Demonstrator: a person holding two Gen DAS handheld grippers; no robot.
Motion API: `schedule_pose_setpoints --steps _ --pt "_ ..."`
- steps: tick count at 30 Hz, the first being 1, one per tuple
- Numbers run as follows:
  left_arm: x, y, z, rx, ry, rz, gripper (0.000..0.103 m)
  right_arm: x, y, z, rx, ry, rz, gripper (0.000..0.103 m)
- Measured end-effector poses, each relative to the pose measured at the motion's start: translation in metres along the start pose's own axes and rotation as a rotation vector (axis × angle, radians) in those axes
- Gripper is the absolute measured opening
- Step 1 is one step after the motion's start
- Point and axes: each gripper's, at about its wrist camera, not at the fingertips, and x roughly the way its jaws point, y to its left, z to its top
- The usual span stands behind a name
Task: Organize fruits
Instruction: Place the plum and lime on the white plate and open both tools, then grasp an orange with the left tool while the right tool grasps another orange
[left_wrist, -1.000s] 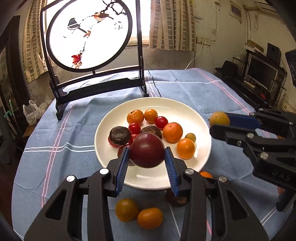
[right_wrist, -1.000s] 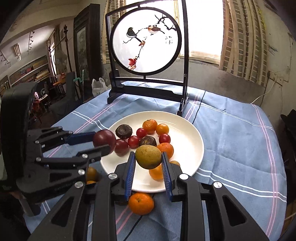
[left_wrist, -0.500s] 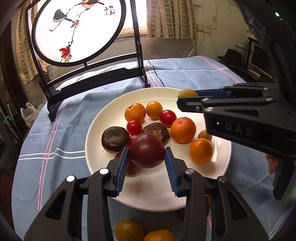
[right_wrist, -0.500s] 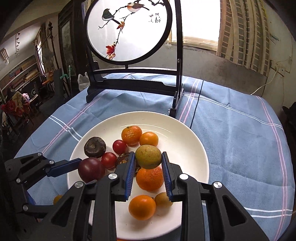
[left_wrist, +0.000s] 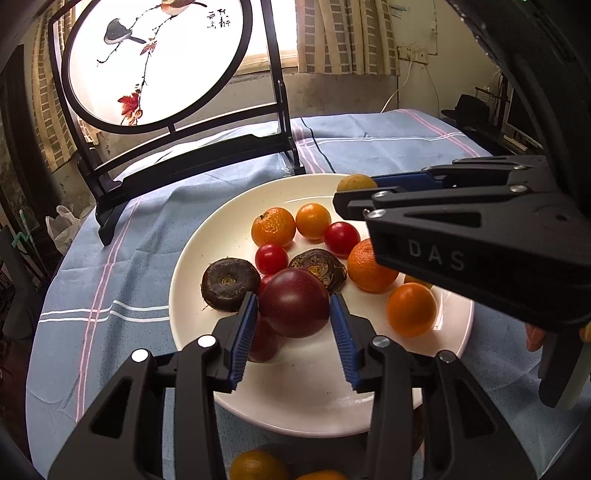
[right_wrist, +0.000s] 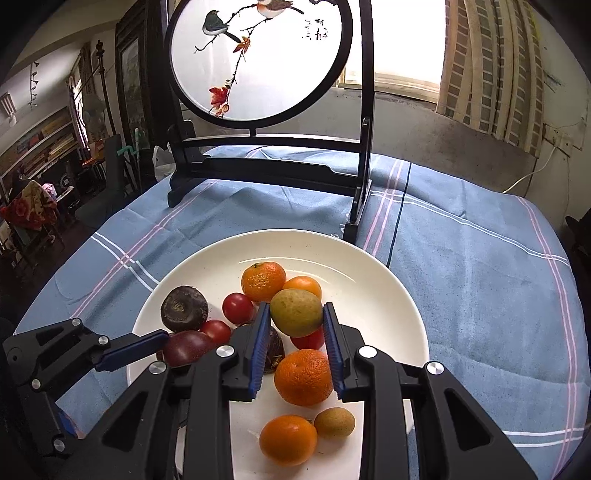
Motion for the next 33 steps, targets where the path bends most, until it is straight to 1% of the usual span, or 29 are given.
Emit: schedule_pose_setpoints --steps 2,3,4,5,6,13,16,19,20,21,23,26,28,30,33 --pt "-0.002 -0.001 0.0 0.004 -0.008 0.01 0.042 0.003 -0.001 0.0 0.003 0.004 -0.007 0.029" --pt "-0.002 -0.001 0.001 0.004 -0.012 0.013 0.047 0.003 -0.002 0.0 0.006 0.003 0.001 0.029" --pt "-0.003 0.0 0.002 0.0 -0.016 0.014 0.05 0.003 -0.001 0.0 0.005 0.004 0.014 0.038" --pt "-0.004 0.001 0.002 -0.005 -0.02 0.016 0.054 0.0 -0.001 0.0 0.006 -0.007 0.007 0.044" --pt "-0.006 0.002 0.002 -0.006 -0.024 0.014 0.054 -0.003 0.0 0.001 0.003 -0.021 0.0 0.048" --pt "-0.015 0.005 0.0 -0.019 -0.034 0.016 0.054 -0.028 0.001 0.002 -0.004 -0.054 0.006 0.049" --pt "-0.024 0.008 -0.003 -0.026 -0.043 0.021 0.054 -0.046 0.001 -0.002 -0.004 -0.071 0.004 0.055" --pt "-0.036 0.01 -0.006 -0.029 -0.056 0.023 0.054 -0.066 0.002 -0.01 -0.019 -0.089 -0.003 0.055" --pt "-0.041 0.011 -0.007 -0.03 -0.061 0.025 0.055 -0.072 0.003 -0.014 -0.022 -0.089 0.0 0.055" --pt "-0.048 0.013 -0.009 -0.036 -0.071 0.027 0.06 -0.08 0.004 -0.02 -0.03 -0.092 0.004 0.056" --pt "-0.061 0.019 -0.013 -0.045 -0.098 0.034 0.064 -0.094 0.008 -0.032 -0.057 -0.098 0.007 0.056" --pt "-0.084 0.033 -0.026 -0.064 -0.126 0.05 0.067 -0.113 0.016 -0.058 -0.117 -0.097 0.018 0.06" --pt "-0.094 0.042 -0.038 -0.07 -0.13 0.058 0.069 -0.119 0.021 -0.078 -0.153 -0.068 0.013 0.061" --pt "-0.104 0.052 -0.052 -0.08 -0.134 0.071 0.074 -0.119 0.024 -0.099 -0.18 -0.035 0.019 0.061" --pt "-0.113 0.065 -0.072 -0.097 -0.115 0.072 0.076 -0.106 0.028 -0.123 -0.216 0.031 0.007 0.061"
